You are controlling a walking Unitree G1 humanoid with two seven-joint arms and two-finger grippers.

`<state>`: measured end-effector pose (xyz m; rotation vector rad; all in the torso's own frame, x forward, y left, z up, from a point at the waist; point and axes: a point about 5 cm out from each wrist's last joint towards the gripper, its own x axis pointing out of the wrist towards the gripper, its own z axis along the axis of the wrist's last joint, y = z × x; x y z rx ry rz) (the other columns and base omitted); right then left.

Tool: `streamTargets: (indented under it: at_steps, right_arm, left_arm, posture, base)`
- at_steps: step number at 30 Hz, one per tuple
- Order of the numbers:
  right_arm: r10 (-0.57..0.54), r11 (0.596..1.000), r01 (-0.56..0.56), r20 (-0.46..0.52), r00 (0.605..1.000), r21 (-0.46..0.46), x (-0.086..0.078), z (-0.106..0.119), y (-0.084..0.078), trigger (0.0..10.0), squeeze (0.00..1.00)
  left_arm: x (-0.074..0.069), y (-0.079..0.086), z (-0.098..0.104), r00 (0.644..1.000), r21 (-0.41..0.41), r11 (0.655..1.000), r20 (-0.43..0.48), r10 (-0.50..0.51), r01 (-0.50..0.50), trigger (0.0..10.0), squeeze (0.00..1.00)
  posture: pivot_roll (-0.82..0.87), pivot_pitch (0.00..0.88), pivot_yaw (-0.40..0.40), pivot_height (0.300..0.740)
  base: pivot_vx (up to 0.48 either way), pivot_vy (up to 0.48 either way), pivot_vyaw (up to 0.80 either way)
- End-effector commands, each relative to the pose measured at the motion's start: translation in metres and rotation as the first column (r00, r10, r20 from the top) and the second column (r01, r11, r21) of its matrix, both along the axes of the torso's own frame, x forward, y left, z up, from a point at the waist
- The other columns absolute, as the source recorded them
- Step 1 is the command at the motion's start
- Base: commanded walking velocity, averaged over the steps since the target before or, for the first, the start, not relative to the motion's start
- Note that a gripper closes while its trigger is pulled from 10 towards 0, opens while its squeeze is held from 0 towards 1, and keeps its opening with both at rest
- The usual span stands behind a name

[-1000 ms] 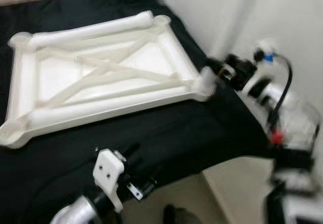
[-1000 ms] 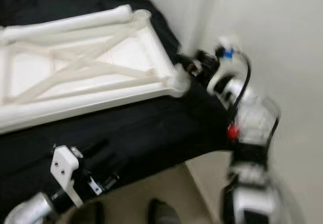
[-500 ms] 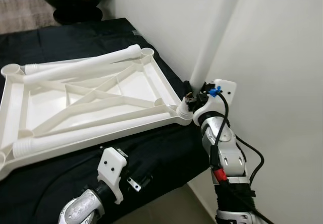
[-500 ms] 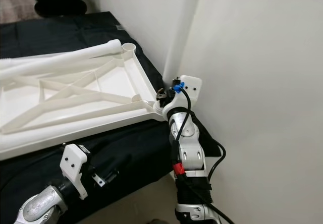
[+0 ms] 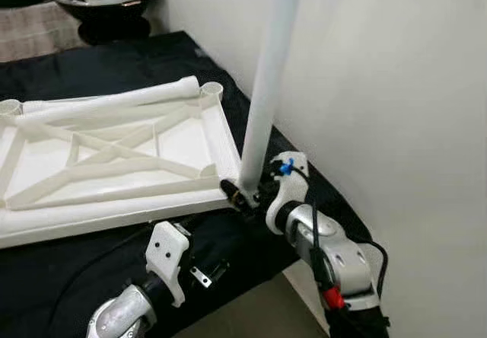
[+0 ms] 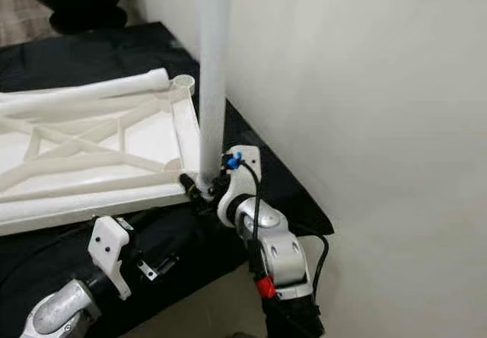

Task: Building children table

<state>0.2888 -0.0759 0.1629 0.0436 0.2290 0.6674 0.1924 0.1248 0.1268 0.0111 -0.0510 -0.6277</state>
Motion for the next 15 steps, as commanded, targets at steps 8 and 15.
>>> streamTargets:
  at_steps: [8,15]
  right_arm:
    - [0.254,0.965,-0.237,0.185,0.949,-0.109,0.03,0.036,-0.065,10.0,1.0]
    - [0.447,0.894,-0.425,0.218,0.868,-0.141,0.045,0.067,-0.089,10.0,0.0]
  left_arm:
    - [-0.017,-0.001,0.012,1.0,-0.009,1.0,0.008,-0.023,0.023,10.0,0.0]
    - [-0.025,-0.001,0.017,1.0,-0.02,0.999,0.002,-0.031,0.031,10.0,0.0]
  posture:
    - [0.05,0.205,-0.059,0.74]
    - [0.08,0.241,-0.062,0.74]
  base:
    - [0.0,0.0,0.0]
    - [0.0,0.0,0.0]
